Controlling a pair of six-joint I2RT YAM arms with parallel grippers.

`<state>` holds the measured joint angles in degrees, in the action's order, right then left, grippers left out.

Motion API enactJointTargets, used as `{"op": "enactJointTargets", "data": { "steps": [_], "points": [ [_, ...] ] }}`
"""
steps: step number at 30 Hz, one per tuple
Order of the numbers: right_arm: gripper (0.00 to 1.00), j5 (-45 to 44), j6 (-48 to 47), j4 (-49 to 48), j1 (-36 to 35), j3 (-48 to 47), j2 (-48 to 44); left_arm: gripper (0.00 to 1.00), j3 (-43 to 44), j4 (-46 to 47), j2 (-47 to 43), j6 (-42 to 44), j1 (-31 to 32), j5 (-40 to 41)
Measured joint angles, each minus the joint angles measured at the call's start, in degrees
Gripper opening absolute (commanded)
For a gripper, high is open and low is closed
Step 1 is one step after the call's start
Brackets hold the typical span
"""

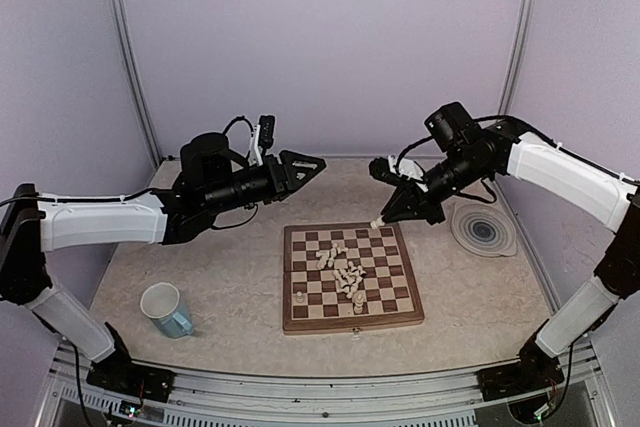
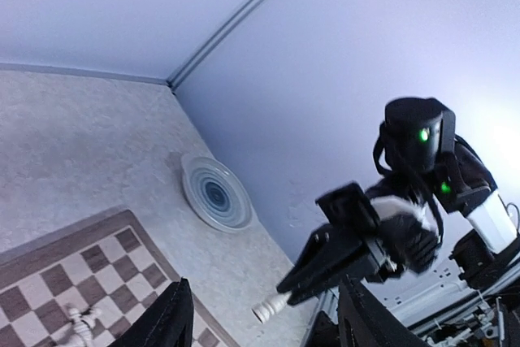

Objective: Set up the chess pieces on the board
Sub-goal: Place the knight at g1.

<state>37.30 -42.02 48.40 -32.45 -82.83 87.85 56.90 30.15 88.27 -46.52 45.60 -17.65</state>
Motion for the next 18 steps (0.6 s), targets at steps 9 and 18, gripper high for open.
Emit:
{"op": "enactJointTargets", "data": {
  "steps": [9, 18],
  "points": [
    [0.0, -16.1, -4.4, 7.1, -10.9, 9.5, 2.8, 0.61, -1.0, -10.5, -2.3, 5.6, -1.9, 6.4],
    [0.0, -24.3, -4.8, 8.6, -16.7, 10.5, 6.4, 0.61, -1.0, -14.6, -3.6, 7.2, -1.9, 8.5]
  ]
}}
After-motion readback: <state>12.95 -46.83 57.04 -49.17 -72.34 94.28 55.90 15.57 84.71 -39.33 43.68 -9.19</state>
